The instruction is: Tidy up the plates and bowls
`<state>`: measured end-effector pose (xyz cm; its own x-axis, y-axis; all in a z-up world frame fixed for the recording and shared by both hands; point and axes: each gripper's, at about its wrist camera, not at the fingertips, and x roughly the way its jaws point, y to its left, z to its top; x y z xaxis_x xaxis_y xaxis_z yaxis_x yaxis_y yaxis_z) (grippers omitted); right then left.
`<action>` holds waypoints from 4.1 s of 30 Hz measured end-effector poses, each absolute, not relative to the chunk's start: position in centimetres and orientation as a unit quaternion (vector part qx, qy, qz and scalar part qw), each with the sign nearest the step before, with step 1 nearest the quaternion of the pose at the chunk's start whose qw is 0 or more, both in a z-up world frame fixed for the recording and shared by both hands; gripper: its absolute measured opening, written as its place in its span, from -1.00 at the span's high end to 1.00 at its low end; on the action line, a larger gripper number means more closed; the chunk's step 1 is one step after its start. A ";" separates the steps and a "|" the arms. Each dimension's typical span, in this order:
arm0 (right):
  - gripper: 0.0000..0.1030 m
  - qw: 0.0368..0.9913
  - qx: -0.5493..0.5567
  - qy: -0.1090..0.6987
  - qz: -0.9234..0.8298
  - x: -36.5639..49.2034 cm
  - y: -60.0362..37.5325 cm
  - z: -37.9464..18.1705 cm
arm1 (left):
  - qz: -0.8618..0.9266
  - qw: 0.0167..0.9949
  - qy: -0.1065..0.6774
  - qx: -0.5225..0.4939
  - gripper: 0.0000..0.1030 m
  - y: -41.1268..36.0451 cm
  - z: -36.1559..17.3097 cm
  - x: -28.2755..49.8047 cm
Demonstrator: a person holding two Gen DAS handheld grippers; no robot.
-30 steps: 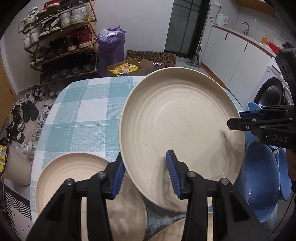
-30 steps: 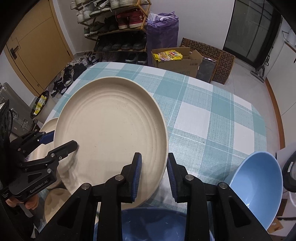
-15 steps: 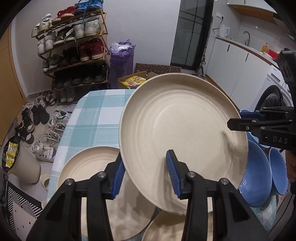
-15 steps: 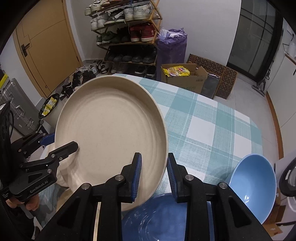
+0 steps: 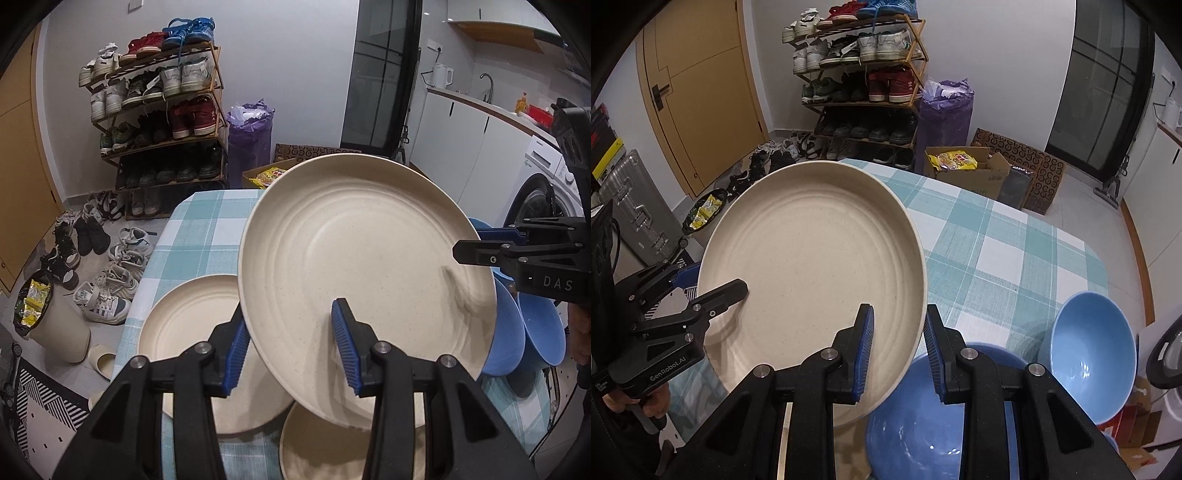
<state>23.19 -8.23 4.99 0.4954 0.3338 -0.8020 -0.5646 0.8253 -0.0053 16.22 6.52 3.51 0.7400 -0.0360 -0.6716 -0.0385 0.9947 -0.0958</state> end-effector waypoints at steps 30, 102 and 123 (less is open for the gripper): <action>0.46 0.862 -0.125 0.412 0.269 12.0 -10.1 3.6 | 0.003 0.940 0.340 -0.032 0.18 5.2 2.8 7.4; 0.46 0.837 -0.138 0.480 0.225 10.1 -10.2 -5.1 | -0.015 0.916 0.399 -0.030 0.18 4.7 -5.1 8.2; 0.46 0.842 -0.190 0.467 0.193 9.8 -9.6 -6.6 | -0.018 0.914 0.404 -0.029 0.17 4.2 -6.0 9.0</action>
<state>9.82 -9.58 -6.61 0.4899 0.1471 -0.8593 -0.5025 0.8531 -0.1404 9.05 4.18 -5.96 0.6728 -0.0570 -0.7376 0.0098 0.9976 -0.0682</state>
